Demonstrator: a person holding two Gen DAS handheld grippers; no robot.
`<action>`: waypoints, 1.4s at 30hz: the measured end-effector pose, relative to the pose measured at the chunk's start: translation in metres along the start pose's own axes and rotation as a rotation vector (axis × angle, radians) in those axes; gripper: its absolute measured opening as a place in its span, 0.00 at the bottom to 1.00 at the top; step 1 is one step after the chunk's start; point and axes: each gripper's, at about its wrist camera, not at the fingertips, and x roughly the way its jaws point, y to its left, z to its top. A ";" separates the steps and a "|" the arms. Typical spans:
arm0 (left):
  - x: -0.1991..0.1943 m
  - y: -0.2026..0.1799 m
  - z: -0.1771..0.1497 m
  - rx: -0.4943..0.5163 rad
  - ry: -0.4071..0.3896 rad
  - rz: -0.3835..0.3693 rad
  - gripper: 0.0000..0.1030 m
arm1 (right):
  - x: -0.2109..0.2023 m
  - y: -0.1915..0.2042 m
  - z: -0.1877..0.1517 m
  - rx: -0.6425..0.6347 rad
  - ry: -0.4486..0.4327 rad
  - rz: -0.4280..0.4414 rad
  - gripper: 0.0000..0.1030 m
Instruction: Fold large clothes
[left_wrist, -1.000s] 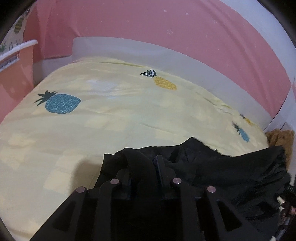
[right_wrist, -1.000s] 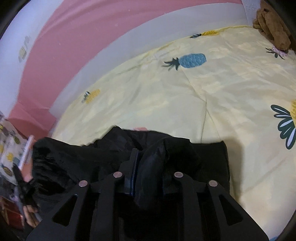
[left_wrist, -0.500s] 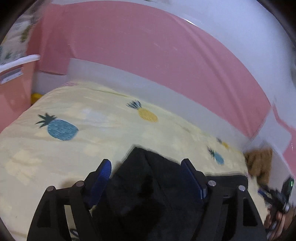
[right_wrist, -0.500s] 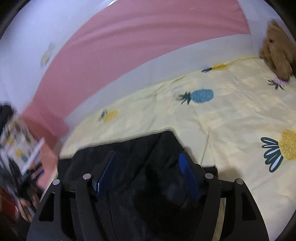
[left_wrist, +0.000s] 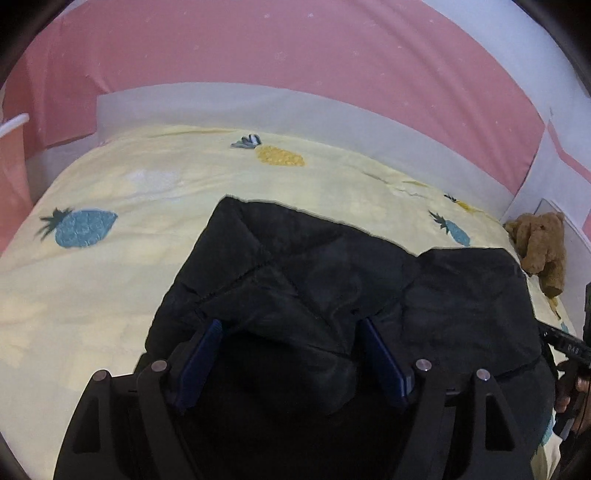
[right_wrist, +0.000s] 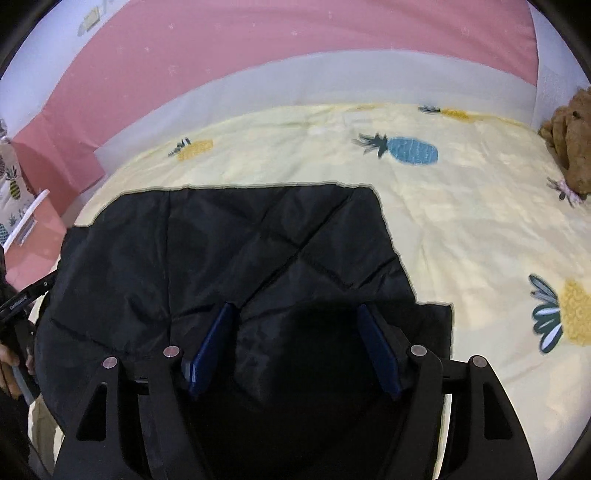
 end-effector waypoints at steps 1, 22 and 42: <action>-0.007 -0.001 0.003 -0.004 -0.009 -0.024 0.75 | -0.004 -0.003 0.002 0.008 -0.011 -0.005 0.68; 0.115 -0.098 0.038 0.196 0.227 0.007 0.77 | 0.107 0.042 0.041 -0.095 0.306 -0.070 0.68; 0.086 0.002 0.052 0.162 0.181 0.169 0.74 | 0.083 -0.018 0.027 0.040 0.201 -0.122 0.67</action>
